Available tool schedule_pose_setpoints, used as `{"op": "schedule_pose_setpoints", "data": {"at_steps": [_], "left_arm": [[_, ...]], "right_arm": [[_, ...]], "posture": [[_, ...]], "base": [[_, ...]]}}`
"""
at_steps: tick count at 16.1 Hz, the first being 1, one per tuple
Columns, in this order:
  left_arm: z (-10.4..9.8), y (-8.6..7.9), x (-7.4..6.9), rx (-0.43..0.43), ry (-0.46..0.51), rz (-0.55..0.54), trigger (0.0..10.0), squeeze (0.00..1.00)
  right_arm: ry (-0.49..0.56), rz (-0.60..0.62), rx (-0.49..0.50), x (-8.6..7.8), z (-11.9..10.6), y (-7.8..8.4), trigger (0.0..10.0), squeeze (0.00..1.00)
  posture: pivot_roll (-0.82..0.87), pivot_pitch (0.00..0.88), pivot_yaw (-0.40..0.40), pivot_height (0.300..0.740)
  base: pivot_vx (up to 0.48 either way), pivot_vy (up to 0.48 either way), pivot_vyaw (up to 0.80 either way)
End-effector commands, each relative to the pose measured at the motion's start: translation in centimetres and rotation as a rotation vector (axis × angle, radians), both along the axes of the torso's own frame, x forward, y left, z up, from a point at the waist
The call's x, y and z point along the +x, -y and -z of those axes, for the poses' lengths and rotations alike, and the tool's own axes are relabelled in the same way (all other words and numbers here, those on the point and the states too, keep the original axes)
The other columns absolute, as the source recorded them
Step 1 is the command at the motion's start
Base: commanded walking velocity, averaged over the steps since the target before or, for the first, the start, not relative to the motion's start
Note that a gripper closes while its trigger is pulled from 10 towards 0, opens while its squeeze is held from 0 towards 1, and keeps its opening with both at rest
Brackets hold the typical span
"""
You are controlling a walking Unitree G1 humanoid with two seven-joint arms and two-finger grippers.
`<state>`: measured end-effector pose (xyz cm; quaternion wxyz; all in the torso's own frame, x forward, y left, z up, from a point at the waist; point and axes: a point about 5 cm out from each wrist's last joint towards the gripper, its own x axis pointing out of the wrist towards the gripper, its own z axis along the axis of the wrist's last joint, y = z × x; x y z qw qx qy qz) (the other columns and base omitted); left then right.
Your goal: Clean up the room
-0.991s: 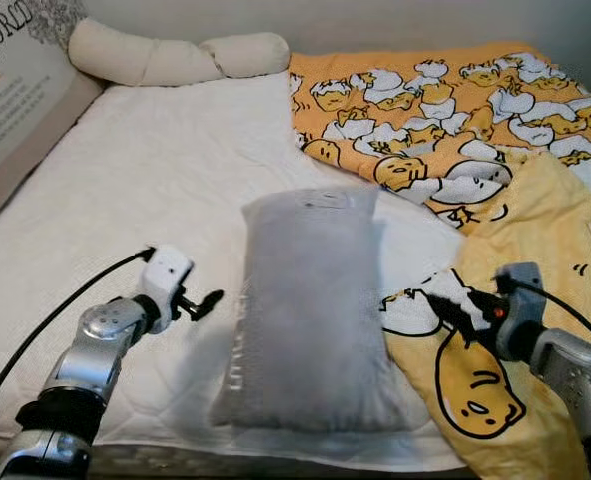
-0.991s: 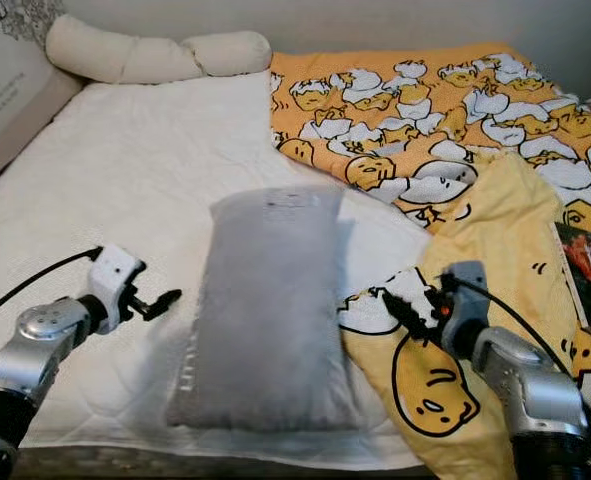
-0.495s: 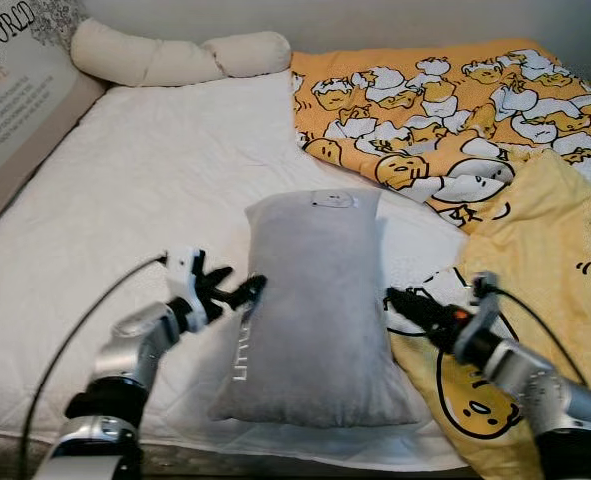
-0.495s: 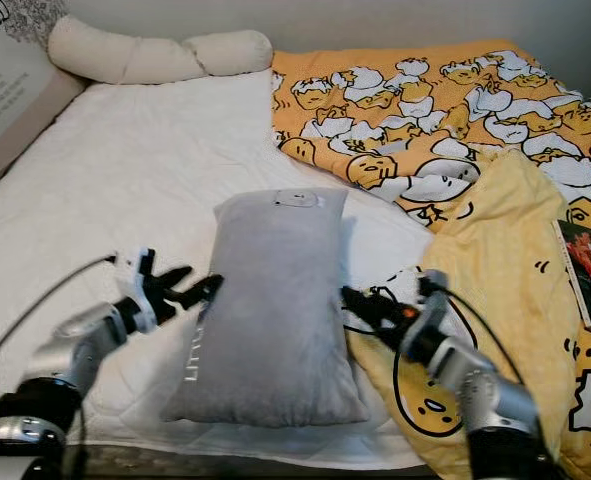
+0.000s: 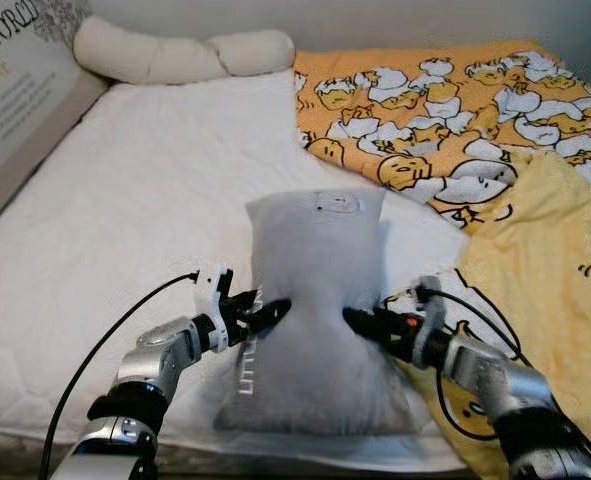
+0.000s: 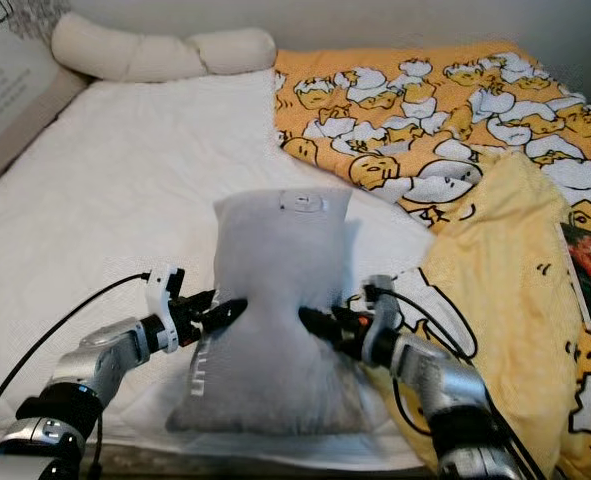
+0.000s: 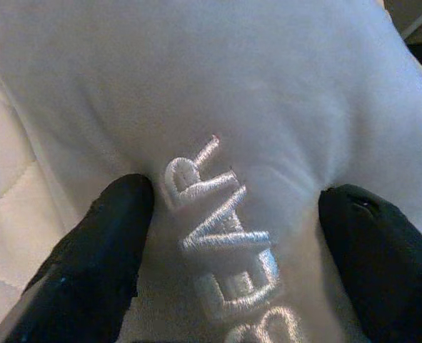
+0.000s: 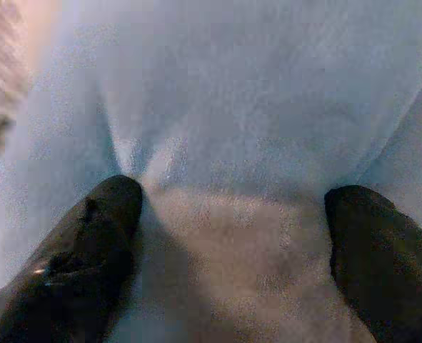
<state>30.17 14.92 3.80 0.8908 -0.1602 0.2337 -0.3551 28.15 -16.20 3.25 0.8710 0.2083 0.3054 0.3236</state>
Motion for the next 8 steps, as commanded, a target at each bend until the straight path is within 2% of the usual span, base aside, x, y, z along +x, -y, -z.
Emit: {"op": "schedule_pose_setpoints", "data": {"at_steps": [1,2,4,6,8], "left_arm": [[0.3,0.5,0.0,0.041,-0.017,0.024,0.5,0.00],[0.2,0.7,0.1,0.021,-0.019,0.016,0.0,0.00],[0.2,0.9,0.1,0.020,-0.014,0.019,0.0,0.00],[0.4,1.1,-0.1,0.025,-0.020,0.030,0.0,0.00],[0.6,1.1,-0.2,0.038,-0.026,0.030,0.0,0.00]], "right_arm": [[-0.043,-0.038,-0.062,-0.4,1.1,-0.7,0.0,0.00],[-0.089,-0.028,-0.104,-0.1,1.5,-1.0,0.0,0.00],[-0.150,0.012,-0.098,0.3,1.7,-1.3,0.0,0.00],[-0.146,0.022,-0.107,0.6,1.7,-1.4,0.0,0.00],[-0.099,0.025,-0.092,1.0,1.5,-1.6,0.0,0.00]], "posture": [[-0.02,0.000,0.073,0.740],[0.00,0.000,0.059,0.740],[0.00,0.000,0.052,0.740],[0.00,0.000,0.055,0.740],[0.00,0.000,0.058,0.740]], "base": [[0.000,0.000,0.00],[0.000,0.000,0.00],[0.000,0.000,0.00],[0.000,0.000,0.00],[0.000,0.000,0.00]]}}
